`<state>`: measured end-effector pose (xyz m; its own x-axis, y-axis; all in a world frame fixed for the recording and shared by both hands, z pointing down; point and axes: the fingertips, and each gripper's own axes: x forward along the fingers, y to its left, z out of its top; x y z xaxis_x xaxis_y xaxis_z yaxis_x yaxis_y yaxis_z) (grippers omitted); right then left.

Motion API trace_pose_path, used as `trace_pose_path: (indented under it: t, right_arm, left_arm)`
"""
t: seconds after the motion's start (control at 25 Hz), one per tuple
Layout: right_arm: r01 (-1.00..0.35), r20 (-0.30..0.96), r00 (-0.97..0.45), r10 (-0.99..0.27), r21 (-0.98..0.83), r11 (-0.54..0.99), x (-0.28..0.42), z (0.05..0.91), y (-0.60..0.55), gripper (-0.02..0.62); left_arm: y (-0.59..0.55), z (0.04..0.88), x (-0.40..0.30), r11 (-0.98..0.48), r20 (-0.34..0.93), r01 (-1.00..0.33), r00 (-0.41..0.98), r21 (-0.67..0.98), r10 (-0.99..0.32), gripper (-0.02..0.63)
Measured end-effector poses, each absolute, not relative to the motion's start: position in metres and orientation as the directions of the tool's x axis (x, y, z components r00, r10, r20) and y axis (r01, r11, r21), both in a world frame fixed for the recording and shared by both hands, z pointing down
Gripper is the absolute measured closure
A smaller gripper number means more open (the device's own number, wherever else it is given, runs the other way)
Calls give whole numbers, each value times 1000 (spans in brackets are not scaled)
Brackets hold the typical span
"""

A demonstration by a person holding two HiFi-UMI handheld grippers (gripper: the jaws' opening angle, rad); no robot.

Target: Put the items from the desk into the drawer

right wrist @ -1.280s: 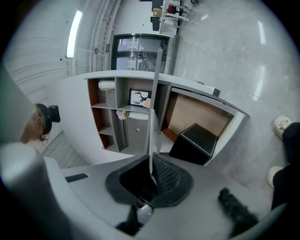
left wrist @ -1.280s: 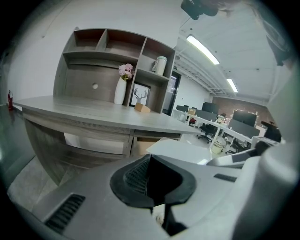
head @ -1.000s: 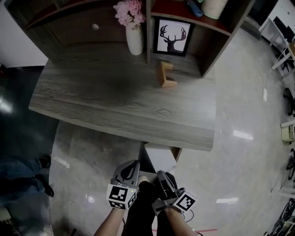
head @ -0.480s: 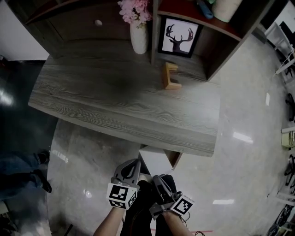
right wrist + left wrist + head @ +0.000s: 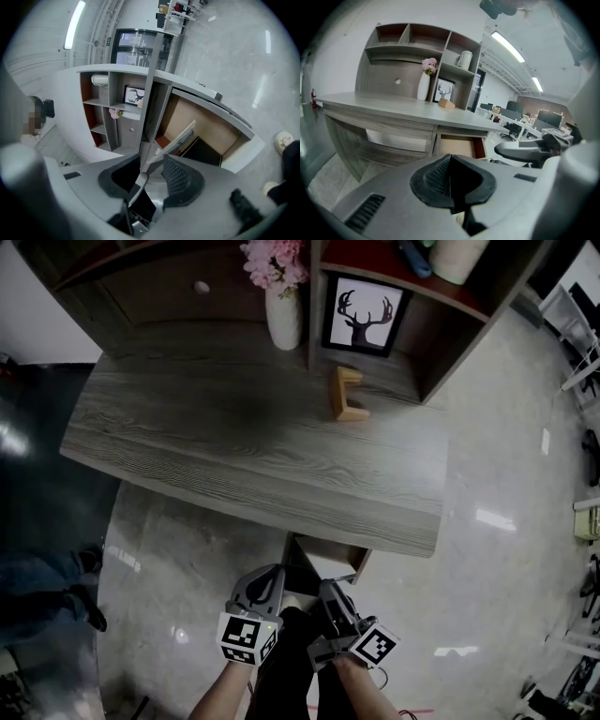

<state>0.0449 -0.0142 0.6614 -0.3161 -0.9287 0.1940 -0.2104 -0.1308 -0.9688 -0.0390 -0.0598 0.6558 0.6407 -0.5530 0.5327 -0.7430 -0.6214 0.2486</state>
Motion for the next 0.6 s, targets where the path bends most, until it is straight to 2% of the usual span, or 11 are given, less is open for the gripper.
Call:
trace_pose_path:
  t: [0.24,0.6]
  right_arm:
    - [-239,228,-337,-913,-959,-152,33,662,-6,411]
    - [-250,232,-363,-903,-957,-145,24,643,7,410]
  left_arm:
    - [-63,648,-35,-625,518,-739,649,253,-557,595]
    - [-64,626,-33,-636,495,-732,659,245,-567,595]
